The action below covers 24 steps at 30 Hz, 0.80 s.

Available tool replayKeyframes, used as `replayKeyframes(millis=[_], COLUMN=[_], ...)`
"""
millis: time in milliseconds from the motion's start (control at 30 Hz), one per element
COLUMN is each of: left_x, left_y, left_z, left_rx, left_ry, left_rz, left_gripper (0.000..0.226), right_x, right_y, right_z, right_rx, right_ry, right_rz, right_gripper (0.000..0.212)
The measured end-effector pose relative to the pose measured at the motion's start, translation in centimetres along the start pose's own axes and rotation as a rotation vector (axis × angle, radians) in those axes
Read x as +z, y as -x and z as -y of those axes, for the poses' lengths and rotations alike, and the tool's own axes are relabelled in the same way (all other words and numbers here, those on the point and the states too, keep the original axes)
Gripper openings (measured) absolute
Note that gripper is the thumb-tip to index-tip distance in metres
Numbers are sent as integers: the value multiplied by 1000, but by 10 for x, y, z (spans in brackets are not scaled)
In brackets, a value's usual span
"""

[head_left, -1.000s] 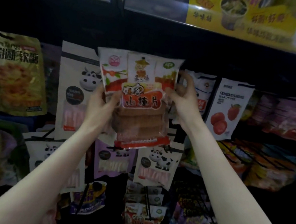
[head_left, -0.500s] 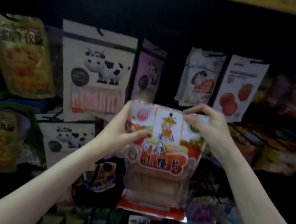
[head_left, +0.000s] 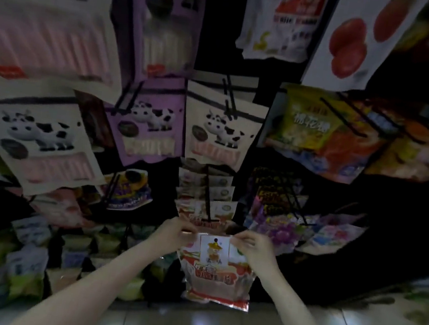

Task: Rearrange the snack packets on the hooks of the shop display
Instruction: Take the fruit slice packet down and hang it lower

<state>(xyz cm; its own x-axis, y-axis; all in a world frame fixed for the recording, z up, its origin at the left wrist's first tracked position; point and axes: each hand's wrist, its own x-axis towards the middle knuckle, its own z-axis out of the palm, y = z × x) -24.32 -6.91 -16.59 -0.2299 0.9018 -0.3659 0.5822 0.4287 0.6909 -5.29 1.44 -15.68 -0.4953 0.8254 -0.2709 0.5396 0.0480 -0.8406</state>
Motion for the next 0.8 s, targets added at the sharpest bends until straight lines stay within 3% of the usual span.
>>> replayKeyframes(millis=[133, 300, 467, 800], left_x=[14, 19, 13, 13], left_y=[-28, -54, -71, -87], left_z=[3, 15, 10, 17], left_rx=[-145, -282, -314, -381], left_ry=[-61, -118, -233, -279], left_rz=[-114, -215, -359, -334], left_gripper=[22, 27, 28, 29], right_x=[12, 26, 31, 38], right_y=[-38, -75, -101, -124], right_z=[-11, -16, -17, -19], right_rx=[8, -62, -85, -62], right_ry=[22, 171, 208, 270], right_rz=[-5, 15, -23, -35], right_gripper=[8, 19, 20, 18])
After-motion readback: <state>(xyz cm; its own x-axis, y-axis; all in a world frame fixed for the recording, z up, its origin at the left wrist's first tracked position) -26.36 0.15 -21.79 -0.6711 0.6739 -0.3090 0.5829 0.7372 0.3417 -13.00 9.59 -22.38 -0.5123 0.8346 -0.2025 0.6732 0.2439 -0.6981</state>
